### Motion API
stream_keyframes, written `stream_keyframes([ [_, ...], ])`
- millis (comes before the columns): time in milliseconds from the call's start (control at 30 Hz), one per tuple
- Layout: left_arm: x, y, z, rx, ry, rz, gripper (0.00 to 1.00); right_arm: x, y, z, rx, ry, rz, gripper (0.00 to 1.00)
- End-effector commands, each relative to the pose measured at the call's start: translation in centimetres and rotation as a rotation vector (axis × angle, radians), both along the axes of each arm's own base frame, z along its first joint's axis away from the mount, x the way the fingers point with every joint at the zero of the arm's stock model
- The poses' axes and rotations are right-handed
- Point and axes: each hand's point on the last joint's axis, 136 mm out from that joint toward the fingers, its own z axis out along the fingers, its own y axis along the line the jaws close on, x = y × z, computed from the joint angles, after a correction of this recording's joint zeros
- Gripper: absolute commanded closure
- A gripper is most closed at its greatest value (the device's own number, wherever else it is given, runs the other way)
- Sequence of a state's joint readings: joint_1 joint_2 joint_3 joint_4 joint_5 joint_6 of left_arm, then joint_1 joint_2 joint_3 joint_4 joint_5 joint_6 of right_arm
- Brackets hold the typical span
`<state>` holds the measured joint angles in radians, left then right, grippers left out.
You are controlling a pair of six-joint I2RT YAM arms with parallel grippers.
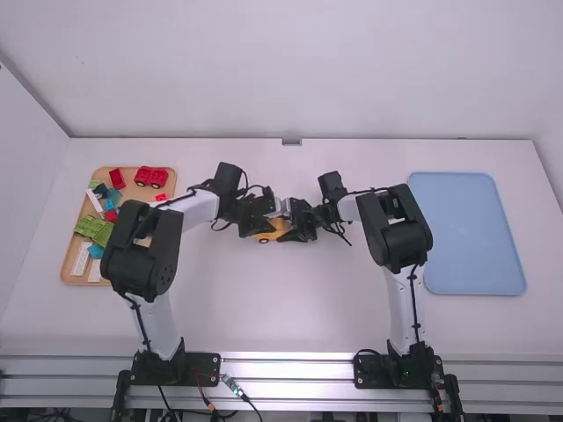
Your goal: Assemble lego blocks to make yellow taxi
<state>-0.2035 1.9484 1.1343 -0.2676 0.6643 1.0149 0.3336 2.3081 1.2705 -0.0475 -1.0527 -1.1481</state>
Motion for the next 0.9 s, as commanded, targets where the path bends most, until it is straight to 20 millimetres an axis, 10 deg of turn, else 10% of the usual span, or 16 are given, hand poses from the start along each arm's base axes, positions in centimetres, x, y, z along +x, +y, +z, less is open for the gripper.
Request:
stream_keyframes([
  [0,-0.4,2.7,-3.0,0.111,0.057,0.059,0.99,-0.1,-0.9,-1.8,-0.068,0.041,-0.037,0.55],
  [867,-2.3,3.0,-4.7,0.068,0.071,0.047,0.99,0.1,-0.7,-1.1,-0.076,0.031,-0.007,0.59],
])
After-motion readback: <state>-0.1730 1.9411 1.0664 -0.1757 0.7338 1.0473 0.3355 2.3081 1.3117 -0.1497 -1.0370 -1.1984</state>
